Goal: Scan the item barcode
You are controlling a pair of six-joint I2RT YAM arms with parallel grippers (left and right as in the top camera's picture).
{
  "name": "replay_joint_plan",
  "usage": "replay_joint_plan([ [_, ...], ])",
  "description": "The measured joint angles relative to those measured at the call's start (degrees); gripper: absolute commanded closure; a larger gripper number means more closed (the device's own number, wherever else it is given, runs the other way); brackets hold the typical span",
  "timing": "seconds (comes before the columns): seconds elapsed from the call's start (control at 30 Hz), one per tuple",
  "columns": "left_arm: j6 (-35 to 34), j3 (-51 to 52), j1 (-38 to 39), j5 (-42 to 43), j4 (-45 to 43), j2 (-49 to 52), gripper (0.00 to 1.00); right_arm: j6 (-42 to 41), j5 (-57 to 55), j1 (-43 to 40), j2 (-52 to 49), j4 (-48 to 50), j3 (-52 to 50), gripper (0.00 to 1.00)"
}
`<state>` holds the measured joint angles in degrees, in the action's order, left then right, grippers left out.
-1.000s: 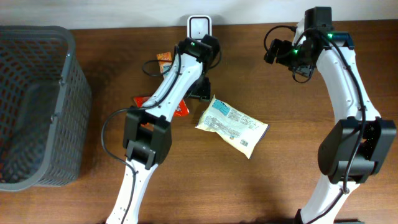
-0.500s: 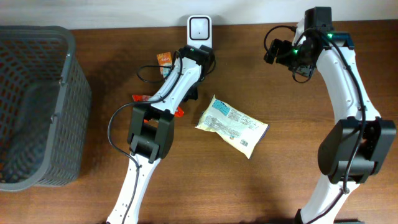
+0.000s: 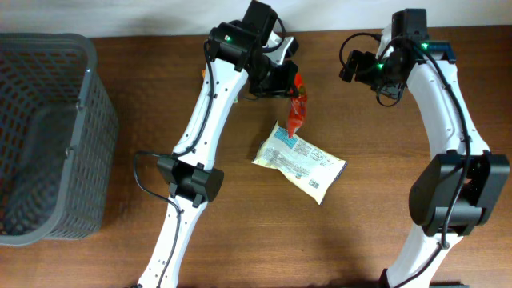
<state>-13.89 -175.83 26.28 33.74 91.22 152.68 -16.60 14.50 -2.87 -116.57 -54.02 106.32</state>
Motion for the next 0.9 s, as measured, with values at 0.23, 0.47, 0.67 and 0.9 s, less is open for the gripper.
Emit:
replay_joint_plan([
  [0.23, 1.88, -0.24, -0.07, 9.97, -9.40, 3.61, 1.00, 0.07, 0.00, 0.00, 0.00, 0.02, 0.00, 0.02],
  [0.47, 1.68, -0.37, -4.11, -17.27, 2.54, 9.31, 1.00, 0.07, 0.02, 0.00, 0.00, 0.04, 0.00, 0.02],
  [0.67, 1.70, -0.37, -4.50, -33.75, 5.05, 8.74, 0.69, 0.04, 0.00, 0.00, 0.00, 0.02, 0.00, 0.02],
  [0.9, 1.73, -0.42, -7.89, -37.22, 5.31, -2.56, 0.13, 0.07, 0.00, 0.00, 0.00, 0.04, 0.00, 0.02],
])
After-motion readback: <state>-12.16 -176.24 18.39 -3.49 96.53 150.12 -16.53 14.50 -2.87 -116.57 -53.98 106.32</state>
